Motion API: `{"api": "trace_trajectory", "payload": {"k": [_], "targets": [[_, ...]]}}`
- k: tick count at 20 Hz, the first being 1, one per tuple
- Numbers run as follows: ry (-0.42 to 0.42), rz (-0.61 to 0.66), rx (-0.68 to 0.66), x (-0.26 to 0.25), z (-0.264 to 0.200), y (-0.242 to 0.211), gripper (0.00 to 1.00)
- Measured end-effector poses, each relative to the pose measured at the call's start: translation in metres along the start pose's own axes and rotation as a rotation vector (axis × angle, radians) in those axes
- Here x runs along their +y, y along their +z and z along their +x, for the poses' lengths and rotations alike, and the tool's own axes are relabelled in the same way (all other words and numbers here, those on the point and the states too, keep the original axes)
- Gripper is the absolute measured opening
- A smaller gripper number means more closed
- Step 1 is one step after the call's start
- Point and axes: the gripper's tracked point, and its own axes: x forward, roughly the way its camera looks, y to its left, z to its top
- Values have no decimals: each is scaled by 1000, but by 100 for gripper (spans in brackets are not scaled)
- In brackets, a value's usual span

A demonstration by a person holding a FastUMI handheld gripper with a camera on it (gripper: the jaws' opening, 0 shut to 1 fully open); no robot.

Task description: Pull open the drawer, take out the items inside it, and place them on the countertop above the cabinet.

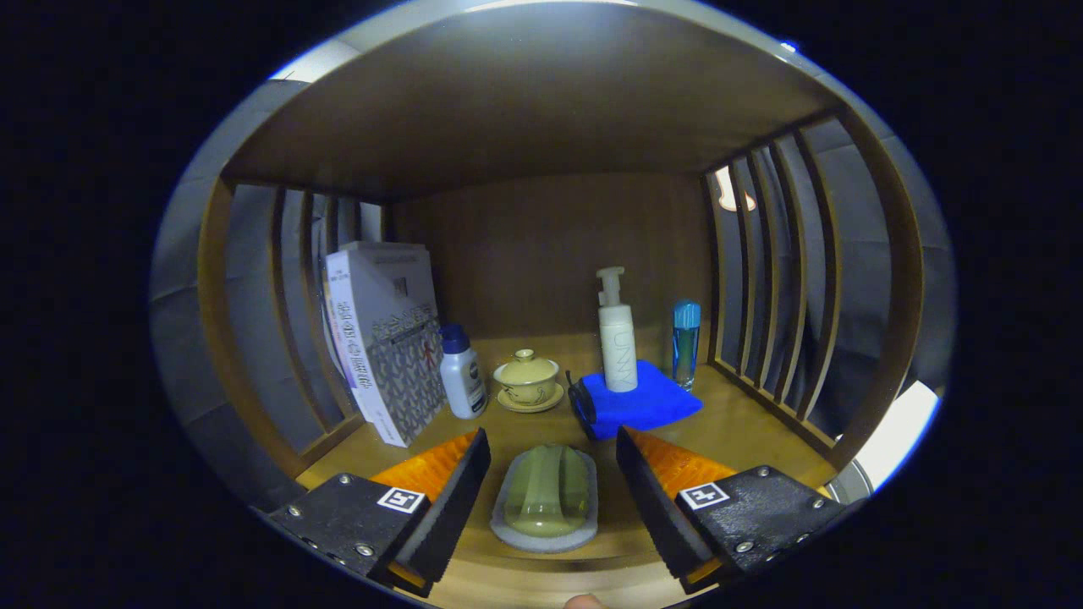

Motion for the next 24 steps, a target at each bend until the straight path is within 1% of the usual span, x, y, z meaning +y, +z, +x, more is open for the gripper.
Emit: {"api": "trace_trajectory", "payload": {"k": [5,9,12,17,21,24], "targets": [[32,-24,-71,13,-48,6,94],[40,-34,-128,17,-83,0,93],[40,-39,-155,14,-107,-11,93],[30,-89,-220,12,-149,-33,94],[52,-67,-210,16,-175,-56,94],[52,-59,-238,19,-191,-70,93]]}}
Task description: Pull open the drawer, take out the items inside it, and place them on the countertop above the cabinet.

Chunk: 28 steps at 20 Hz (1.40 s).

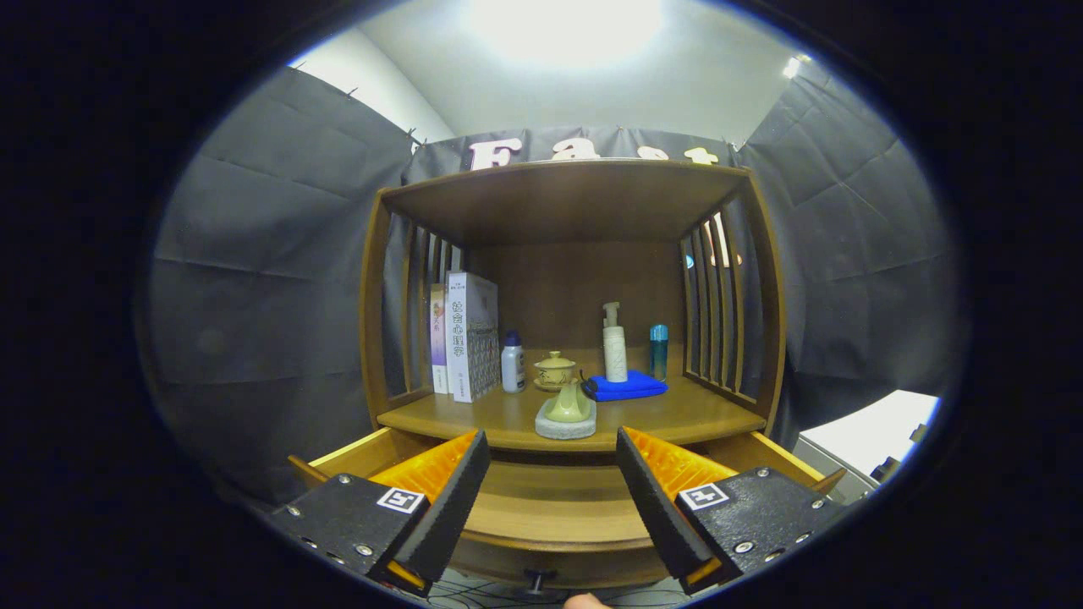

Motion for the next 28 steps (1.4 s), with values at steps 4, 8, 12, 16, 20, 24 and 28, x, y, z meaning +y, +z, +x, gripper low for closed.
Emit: {"api": "trace_trajectory", "payload": {"k": [4,8,12,16,20,24,28], "targets": [[16,-12,-29,13,-20,-16,94],[17,-21,-50,20,-33,-31,94],[10,-3,-28,23,-39,-54,94],[-42,1,18,11,-32,-81,94],[-61,0,38,11,-33,-95,93],[-81,-24,40,14,-31,-101,93],[-112,-40,31,14,-28,-99,93]]}}
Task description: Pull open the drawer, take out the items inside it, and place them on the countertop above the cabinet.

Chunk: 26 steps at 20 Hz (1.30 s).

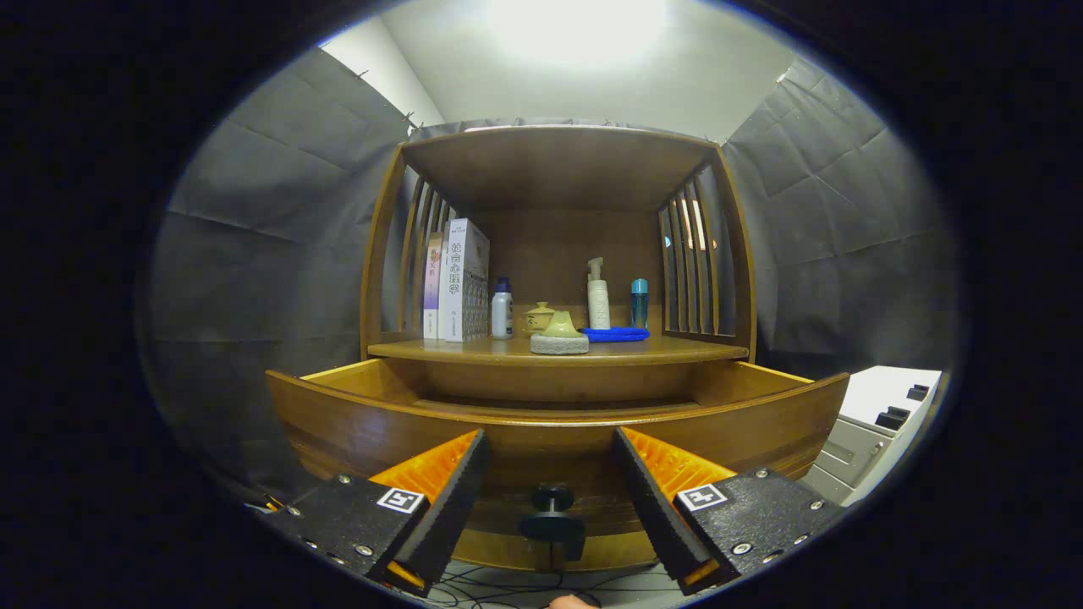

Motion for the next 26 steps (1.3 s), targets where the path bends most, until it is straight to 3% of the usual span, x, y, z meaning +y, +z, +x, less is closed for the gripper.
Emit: {"api": "trace_trajectory", "payload": {"k": [15,26], "targets": [[-3,28,34,-1,48,4,94],[-7,20,101,-6,107,-19,94]]}}
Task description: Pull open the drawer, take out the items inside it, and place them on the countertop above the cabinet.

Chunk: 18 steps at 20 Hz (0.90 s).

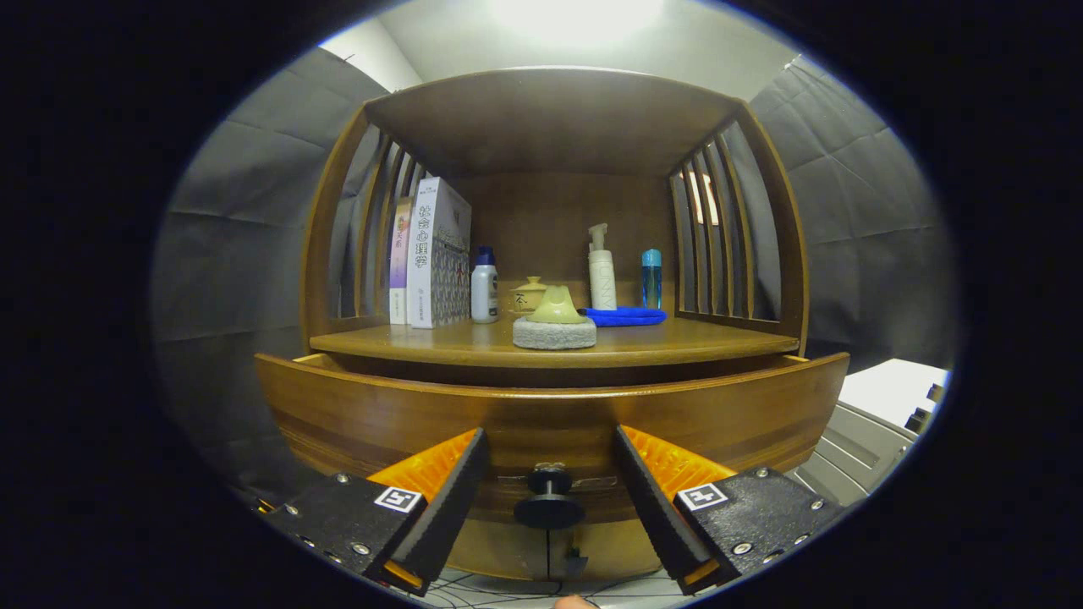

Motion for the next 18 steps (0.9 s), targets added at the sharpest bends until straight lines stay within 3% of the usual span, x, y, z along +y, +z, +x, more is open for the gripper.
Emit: {"api": "trace_trajectory", "payload": {"k": [18], "targets": [[-17,12,-4,3,55,5,94]]}}
